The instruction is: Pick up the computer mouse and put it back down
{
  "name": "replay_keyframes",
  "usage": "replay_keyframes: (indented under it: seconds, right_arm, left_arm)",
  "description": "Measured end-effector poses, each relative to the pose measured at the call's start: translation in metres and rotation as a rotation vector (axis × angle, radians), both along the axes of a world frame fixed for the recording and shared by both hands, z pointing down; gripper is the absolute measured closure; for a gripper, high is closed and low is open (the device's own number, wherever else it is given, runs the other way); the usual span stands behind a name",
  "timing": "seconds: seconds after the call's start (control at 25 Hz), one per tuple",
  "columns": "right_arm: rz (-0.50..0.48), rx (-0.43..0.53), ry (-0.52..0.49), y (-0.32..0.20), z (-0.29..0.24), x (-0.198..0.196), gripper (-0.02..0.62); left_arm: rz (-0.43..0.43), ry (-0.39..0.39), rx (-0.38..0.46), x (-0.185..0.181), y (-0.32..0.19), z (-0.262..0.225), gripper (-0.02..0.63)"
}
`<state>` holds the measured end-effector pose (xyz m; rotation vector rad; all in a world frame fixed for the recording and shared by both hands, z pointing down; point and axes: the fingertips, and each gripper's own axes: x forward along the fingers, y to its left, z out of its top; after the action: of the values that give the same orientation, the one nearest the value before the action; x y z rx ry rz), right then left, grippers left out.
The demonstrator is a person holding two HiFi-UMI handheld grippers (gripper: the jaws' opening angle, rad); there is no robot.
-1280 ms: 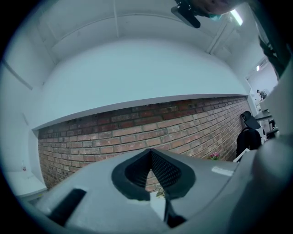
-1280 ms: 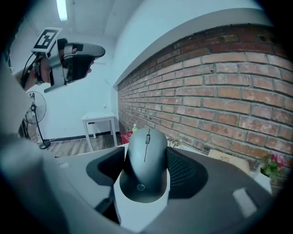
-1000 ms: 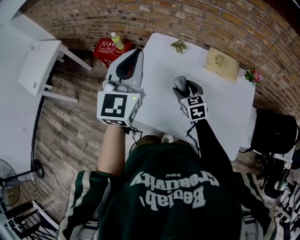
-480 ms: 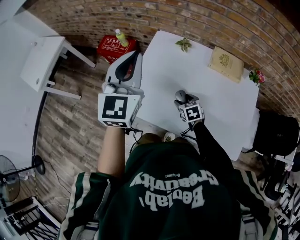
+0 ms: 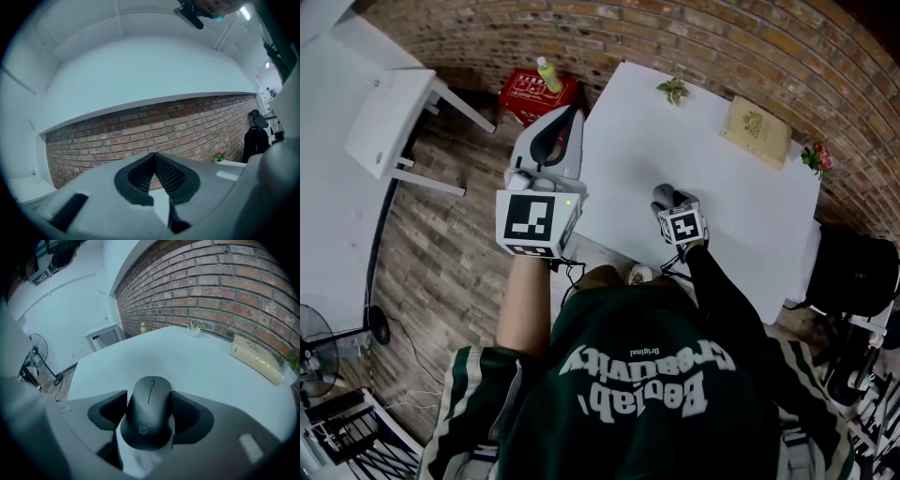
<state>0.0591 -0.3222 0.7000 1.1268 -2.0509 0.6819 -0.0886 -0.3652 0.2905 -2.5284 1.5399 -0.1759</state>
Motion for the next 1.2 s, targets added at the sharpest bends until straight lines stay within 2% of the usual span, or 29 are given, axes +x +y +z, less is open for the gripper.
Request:
replay_keyframes:
  seconds: [0.24,0.48,0.6,0.88,1.2]
  right_arm:
    - [0.022,0.000,-0.048,-0.001,-0.008,0.002,0.278]
    - [0.014,0.083,-0.071,-0.013,-0.033,-0.002,0.265]
    - [0.018,0.159,-0.090,-0.027,-0.062,-0.004,0.265]
    - [0.062,0.404,-0.147,-0.054,-0.160,-0.002,0.285]
    - [0.059,0.620,-0.232,-0.058,-0.266,-0.003,0.285]
  left_arm:
    - [0.004,0.023,-0.025,0.001,-0.001,0.005,0.606]
    - [0.016,0.024,-0.037,0.004,-0.003,0.008,0.606]
    - [0.022,0.029,-0.044,0.006,-0.004,0.012,0.606]
    - [0.036,0.035,-0.044,0.011,-0.002,0.013,0.606]
    - [0.042,0.042,-0.040,0.014,0.000,0.009,0.606]
